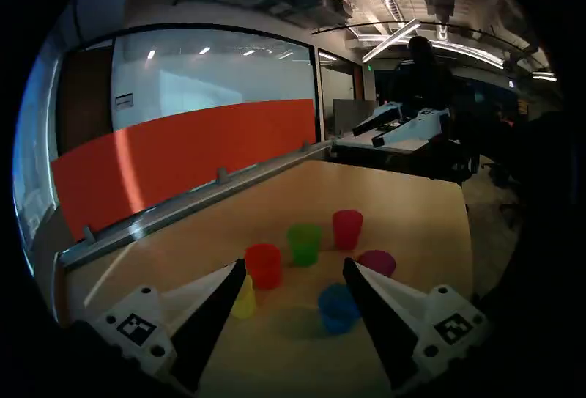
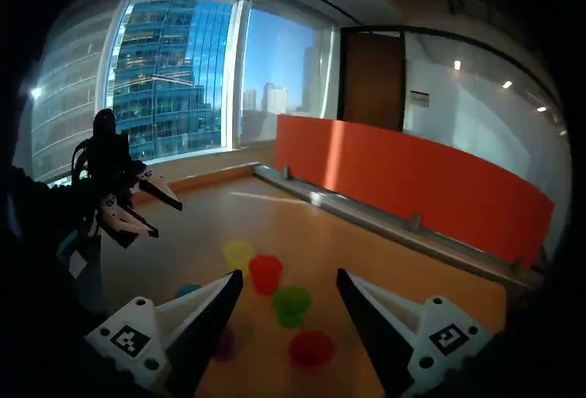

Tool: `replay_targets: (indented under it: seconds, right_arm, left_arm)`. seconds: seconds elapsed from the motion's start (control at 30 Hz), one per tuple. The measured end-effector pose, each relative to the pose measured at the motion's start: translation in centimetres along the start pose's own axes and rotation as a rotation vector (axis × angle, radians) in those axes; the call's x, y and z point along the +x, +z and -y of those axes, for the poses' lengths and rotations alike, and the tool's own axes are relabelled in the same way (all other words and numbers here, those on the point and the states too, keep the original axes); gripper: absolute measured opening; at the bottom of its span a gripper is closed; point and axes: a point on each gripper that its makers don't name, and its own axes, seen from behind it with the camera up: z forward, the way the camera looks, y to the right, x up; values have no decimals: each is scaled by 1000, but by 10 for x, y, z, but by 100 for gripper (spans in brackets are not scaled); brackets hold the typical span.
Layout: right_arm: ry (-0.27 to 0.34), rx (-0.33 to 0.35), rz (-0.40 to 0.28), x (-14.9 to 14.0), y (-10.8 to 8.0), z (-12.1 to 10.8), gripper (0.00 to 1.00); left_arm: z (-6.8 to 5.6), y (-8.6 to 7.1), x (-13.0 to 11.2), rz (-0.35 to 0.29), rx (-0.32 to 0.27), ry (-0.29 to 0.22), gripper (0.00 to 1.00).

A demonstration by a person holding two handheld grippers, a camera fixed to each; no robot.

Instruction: Pour water

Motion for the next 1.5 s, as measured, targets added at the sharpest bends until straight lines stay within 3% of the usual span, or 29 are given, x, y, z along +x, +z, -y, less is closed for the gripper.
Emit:
replay_targets:
  seconds: [0.67, 0.93, 1.5]
  right_arm:
    - [0, 25, 77, -37, 31, -4, 99]
    - [7, 34, 96, -48, 42, -6, 99]
    - [24, 50, 118, -61, 62, -13, 99]
  left_arm:
    - [-36, 27, -71, 130, -99, 20, 99]
    - [-51, 37, -99, 182, -146, 1, 99]
    - [-71, 65, -139, 274, -218, 0, 100]
